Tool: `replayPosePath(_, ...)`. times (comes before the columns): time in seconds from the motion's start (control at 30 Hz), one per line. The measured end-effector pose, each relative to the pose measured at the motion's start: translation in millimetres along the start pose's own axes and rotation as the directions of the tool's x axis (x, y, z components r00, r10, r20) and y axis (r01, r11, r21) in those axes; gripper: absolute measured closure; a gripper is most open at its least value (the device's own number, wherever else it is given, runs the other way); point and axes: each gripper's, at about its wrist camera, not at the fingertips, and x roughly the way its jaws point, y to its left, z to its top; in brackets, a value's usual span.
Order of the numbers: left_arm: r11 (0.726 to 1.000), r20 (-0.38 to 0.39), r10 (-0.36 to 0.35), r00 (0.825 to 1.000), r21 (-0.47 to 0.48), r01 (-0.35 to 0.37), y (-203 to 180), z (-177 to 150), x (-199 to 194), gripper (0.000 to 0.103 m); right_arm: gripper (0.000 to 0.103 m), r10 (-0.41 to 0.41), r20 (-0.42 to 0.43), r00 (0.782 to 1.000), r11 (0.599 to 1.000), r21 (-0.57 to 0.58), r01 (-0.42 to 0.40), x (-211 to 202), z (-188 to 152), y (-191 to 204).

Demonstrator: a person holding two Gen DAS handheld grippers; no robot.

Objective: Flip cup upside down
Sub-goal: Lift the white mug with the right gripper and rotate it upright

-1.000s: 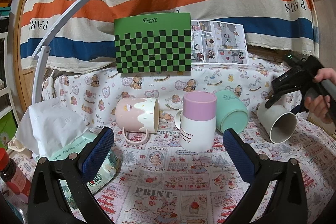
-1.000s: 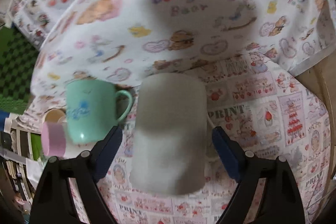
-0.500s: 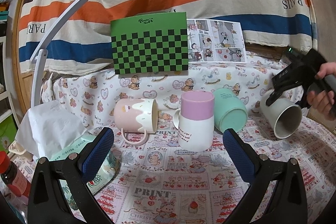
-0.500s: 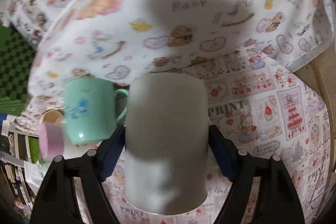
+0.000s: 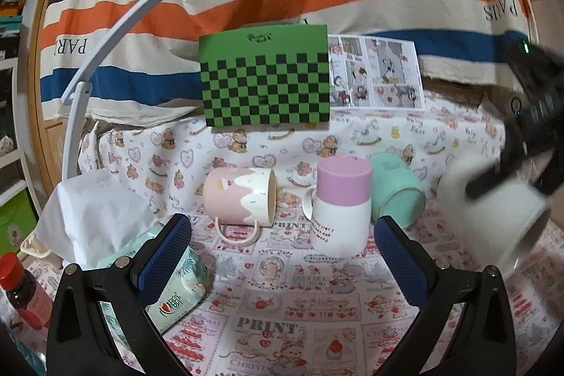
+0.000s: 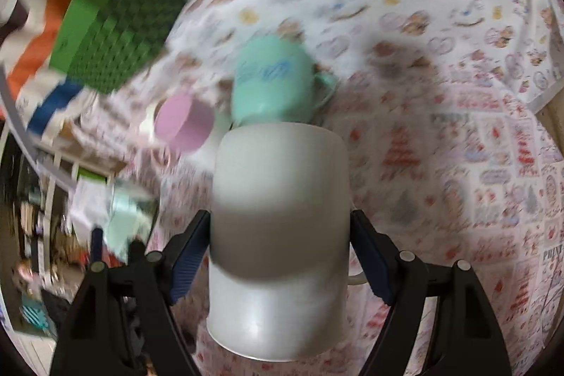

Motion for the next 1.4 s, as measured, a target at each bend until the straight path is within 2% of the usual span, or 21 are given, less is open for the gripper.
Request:
replayPosePath(0.17,0.996,0.036,0.018,0.999,-0.085,-0.015,21,12,-11,0.0,0.026,-0.018,-0.034,0.999,0.999,-0.048,0.016,28,-23,11)
replayPosePath(0.3,0.988,0.03,0.057,0.998,-0.143,-0.053,37,16,-9,0.0,0.026,-0.028,-0.051,0.998,0.999,-0.039,0.026,48,-31,17)
replayPosePath(0.47,0.986,0.023,0.086,0.996,-0.149,-0.081,42,17,-7,0.0,0.026,-0.046,-0.054,0.997,0.999,-0.029,0.045,65,-35,21)
replayPosePath(0.7,0.987,0.003,0.087,0.996,-0.139,-0.086,41,17,-2,0.0,0.025,-0.055,0.005,0.998,0.997,-0.046,0.055,69,-35,27)
replayPosePath(0.8,0.989,-0.004,0.079,0.997,-0.129,-0.078,39,16,0,0.0,0.015,-0.01,0.029,1.0,0.997,-0.071,0.012,63,-36,25)
replayPosePath(0.83,0.989,-0.004,0.078,0.997,-0.122,-0.078,37,15,0,0.0,0.009,0.008,0.052,0.999,0.996,-0.089,-0.003,59,-37,24)
replayPosePath(0.93,0.992,-0.005,0.079,0.997,-0.099,-0.079,31,14,1,0.0,0.004,0.043,0.152,0.987,0.989,-0.143,-0.021,41,-42,18)
replayPosePath(1.03,0.995,-0.011,0.065,0.998,-0.078,-0.066,25,12,2,0.0,0.0,0.057,0.295,0.954,0.973,-0.231,0.013,18,-50,13)
replayPosePath(1.1,0.996,-0.007,0.065,0.998,-0.063,-0.065,22,11,2,0.0,0.0,0.081,0.388,0.918,0.956,-0.292,0.039,0,-56,6)
replayPosePath(1.2,0.997,-0.011,0.062,0.998,-0.052,-0.062,19,10,3,0.0,0.0,0.087,0.477,0.875,0.939,-0.333,0.089,-13,-60,-4)
replayPosePath(1.27,0.997,-0.022,0.057,0.998,-0.052,-0.058,18,9,4,0.0,0.0,0.071,0.551,0.832,0.926,-0.346,0.151,-18,-63,-11)
replayPosePath(1.37,0.998,-0.041,0.04,0.998,-0.056,-0.043,18,8,6,0.0,0.0,0.047,0.621,0.782,0.911,-0.347,0.221,-19,-66,-24)
replayPosePath(1.4,0.998,-0.042,0.038,0.998,-0.054,-0.04,17,8,6,0.0,0.0,0.035,0.659,0.752,0.909,-0.333,0.249,-16,-68,-29)
